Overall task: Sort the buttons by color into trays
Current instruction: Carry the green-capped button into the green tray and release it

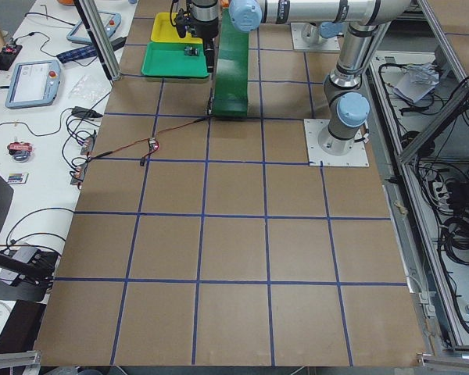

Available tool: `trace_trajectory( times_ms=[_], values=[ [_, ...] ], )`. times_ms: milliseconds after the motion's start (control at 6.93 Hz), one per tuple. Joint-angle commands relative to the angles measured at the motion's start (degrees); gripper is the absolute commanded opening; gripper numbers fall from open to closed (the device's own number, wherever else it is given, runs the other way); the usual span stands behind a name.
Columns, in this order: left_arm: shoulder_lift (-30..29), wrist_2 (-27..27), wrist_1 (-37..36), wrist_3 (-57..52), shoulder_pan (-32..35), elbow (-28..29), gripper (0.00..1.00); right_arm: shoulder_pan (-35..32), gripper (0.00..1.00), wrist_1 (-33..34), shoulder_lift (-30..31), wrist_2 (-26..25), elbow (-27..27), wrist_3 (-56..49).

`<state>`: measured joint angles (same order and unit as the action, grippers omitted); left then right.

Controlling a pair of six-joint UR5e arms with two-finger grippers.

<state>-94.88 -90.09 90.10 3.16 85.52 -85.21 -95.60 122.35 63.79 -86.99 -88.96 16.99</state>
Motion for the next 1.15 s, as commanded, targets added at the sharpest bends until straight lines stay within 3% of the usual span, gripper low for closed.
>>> trace_trajectory(
  times_ms=[0,144,288,433,577,865,1010],
  values=[
    [-0.05,0.0,-0.01,0.0,0.0,0.13,1.0,-1.95,0.0,9.02,-4.54,0.24,0.19,-0.2],
    [-0.39,0.09,-0.01,0.0,0.0,0.57,1.0,-2.66,0.07,10.27,-5.42,0.15,0.19,-0.29],
    [-0.22,0.09,-0.01,0.0,0.0,0.48,1.0,-3.19,0.24,12.72,-6.99,0.15,0.02,-0.29],
    [-0.48,0.09,-0.01,0.0,0.0,0.4,1.0,-3.72,0.82,12.91,-8.05,-0.02,0.1,-0.2],
    [-0.05,0.0,-0.01,0.0,0.0,0.31,1.0,-3.81,1.0,13.96,-8.15,-0.11,0.02,-0.11],
    [0.48,0.0,-0.01,0.0,0.09,-0.05,1.0,-3.46,1.0,13.19,-6.67,-0.73,0.1,-0.37],
    [0.48,0.0,-0.01,-0.09,0.09,-0.04,1.0,-2.67,1.0,9.35,-2.92,-0.9,-0.24,-0.46]
  ],
)
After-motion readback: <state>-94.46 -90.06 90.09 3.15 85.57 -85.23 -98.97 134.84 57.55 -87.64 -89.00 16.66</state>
